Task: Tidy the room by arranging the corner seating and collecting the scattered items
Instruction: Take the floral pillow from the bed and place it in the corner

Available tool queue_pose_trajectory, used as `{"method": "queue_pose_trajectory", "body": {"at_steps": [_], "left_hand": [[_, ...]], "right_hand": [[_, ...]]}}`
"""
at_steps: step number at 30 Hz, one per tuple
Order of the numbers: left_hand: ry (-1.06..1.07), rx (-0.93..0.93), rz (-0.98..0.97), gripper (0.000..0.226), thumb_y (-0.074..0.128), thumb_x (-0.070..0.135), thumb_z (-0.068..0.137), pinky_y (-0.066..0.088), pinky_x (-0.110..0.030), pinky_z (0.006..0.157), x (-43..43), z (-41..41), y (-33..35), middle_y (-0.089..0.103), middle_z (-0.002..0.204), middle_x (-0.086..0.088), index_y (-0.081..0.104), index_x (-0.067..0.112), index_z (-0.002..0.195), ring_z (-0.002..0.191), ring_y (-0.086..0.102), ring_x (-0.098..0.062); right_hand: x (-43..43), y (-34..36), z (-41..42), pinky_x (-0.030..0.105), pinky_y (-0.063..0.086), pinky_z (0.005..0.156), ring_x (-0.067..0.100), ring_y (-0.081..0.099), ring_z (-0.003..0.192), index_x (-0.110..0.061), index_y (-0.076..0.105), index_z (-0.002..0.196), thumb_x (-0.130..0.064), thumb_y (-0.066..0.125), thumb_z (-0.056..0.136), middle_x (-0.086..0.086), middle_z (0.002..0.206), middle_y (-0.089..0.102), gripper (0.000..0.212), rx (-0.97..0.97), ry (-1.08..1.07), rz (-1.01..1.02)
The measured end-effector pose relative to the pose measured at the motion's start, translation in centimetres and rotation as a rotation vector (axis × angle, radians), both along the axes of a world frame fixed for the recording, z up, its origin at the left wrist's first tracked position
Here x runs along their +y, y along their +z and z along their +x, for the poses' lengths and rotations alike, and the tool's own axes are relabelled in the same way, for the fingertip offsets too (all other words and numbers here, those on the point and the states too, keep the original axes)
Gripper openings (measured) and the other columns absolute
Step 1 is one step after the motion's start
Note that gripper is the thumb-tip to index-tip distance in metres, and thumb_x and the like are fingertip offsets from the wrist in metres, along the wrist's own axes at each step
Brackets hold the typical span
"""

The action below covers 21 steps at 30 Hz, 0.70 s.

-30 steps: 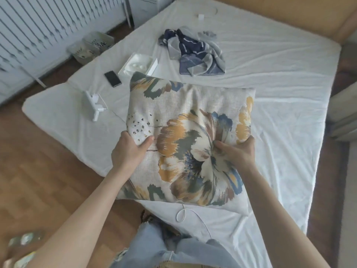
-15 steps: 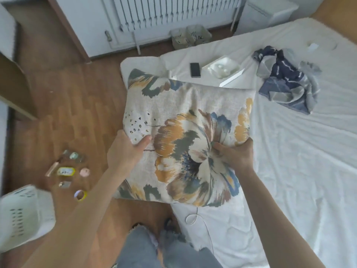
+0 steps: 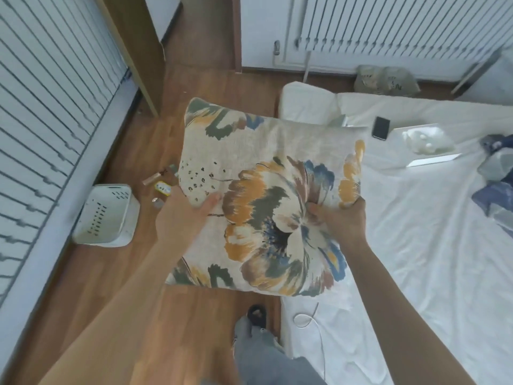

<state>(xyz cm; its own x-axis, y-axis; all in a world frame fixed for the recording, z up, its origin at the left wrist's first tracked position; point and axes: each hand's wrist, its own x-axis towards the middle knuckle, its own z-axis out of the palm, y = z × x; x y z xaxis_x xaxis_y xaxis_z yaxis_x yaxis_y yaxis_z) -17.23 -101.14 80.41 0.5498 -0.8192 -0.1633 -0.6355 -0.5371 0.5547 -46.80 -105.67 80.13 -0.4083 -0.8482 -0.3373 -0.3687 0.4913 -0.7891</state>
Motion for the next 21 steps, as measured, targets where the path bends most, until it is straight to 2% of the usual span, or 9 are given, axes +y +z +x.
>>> {"method": "queue_pose_trajectory", "body": {"at_steps": [3, 7, 9, 11, 15, 17, 19, 21], "left_hand": [[0.086, -0.014, -0.002, 0.091, 0.052, 0.083, 0.067, 0.046, -0.040, 0.080, 3.3, 3.5, 0.1, 0.059, 0.107, -0.004, 0.043, 0.010, 0.120, 0.100, 0.059, -0.031], [0.169, 0.016, -0.063, 0.091, 0.047, 0.092, 0.059, 0.052, -0.041, 0.078, 7.9, 7.9, -0.2, 0.062, 0.101, 0.004, 0.050, 0.020, 0.115, 0.091, 0.061, -0.023], [0.208, 0.014, -0.066, 0.083, 0.053, 0.086, 0.064, 0.049, -0.036, 0.076, 11.2, 9.4, 0.0, 0.059, 0.100, 0.007, 0.049, 0.020, 0.115, 0.089, 0.057, -0.019], [0.250, 0.004, -0.067, 0.081, 0.056, 0.081, 0.067, 0.047, -0.037, 0.074, 14.5, 10.9, 0.2, 0.058, 0.101, 0.004, 0.045, 0.017, 0.115, 0.089, 0.058, -0.023], [0.296, -0.010, -0.094, 0.089, 0.050, 0.088, 0.062, 0.053, -0.042, 0.078, 20.3, 12.8, 0.8, 0.062, 0.107, 0.002, 0.046, 0.020, 0.120, 0.097, 0.063, -0.027], [0.340, -0.015, -0.112, 0.087, 0.053, 0.084, 0.064, 0.052, -0.041, 0.082, 24.0, 13.8, 0.9, 0.062, 0.112, 0.002, 0.045, 0.021, 0.124, 0.102, 0.061, -0.026], [0.399, -0.013, -0.109, 0.088, 0.056, 0.081, 0.066, 0.051, -0.042, 0.083, 27.9, 14.8, 1.1, 0.060, 0.113, -0.002, 0.044, 0.016, 0.122, 0.104, 0.060, -0.028], [0.439, -0.006, -0.106, 0.087, 0.057, 0.082, 0.065, 0.049, -0.039, 0.078, 30.8, 15.4, 1.3, 0.060, 0.108, -0.003, 0.044, 0.013, 0.117, 0.101, 0.060, -0.029]], "right_hand": [[1.0, 0.2, 4.2, 0.035, 0.050, 0.076, 0.022, 0.059, 0.093, -0.013, 0.043, 0.121, -0.043, 0.093, 0.048, -0.001, 0.106, 0.058, 0.093, -0.012, 0.082, -0.006], [3.3, 0.2, 8.8, 0.036, 0.052, 0.079, 0.021, 0.060, 0.094, -0.019, 0.044, 0.114, -0.046, 0.093, 0.043, -0.001, 0.107, 0.059, 0.091, -0.020, 0.157, -0.040], [5.3, 0.3, 10.9, 0.032, 0.048, 0.075, 0.021, 0.060, 0.094, -0.020, 0.042, 0.113, -0.043, 0.094, 0.045, -0.001, 0.108, 0.058, 0.089, -0.027, 0.204, -0.050], [7.5, 0.7, 12.7, 0.031, 0.046, 0.075, 0.020, 0.058, 0.095, -0.018, 0.043, 0.117, -0.040, 0.094, 0.048, -0.001, 0.108, 0.057, 0.089, -0.033, 0.249, -0.069], [11.2, 1.4, 15.6, 0.041, 0.051, 0.090, 0.022, 0.057, 0.101, -0.014, 0.042, 0.127, -0.041, 0.093, 0.051, 0.000, 0.112, 0.055, 0.095, -0.021, 0.316, -0.090], [13.8, 1.6, 17.2, 0.043, 0.051, 0.094, 0.023, 0.058, 0.105, -0.015, 0.041, 0.131, -0.042, 0.093, 0.048, 0.000, 0.117, 0.057, 0.101, -0.037, 0.355, -0.106], [16.4, 1.7, 18.7, 0.040, 0.050, 0.092, 0.021, 0.057, 0.104, -0.017, 0.041, 0.132, -0.043, 0.093, 0.047, -0.002, 0.116, 0.056, 0.103, -0.043, 0.405, -0.114], [18.5, 2.1, 19.9, 0.034, 0.050, 0.087, 0.018, 0.057, 0.101, -0.018, 0.043, 0.130, -0.045, 0.094, 0.045, -0.005, 0.113, 0.056, 0.103, -0.048, 0.436, -0.111]]}}
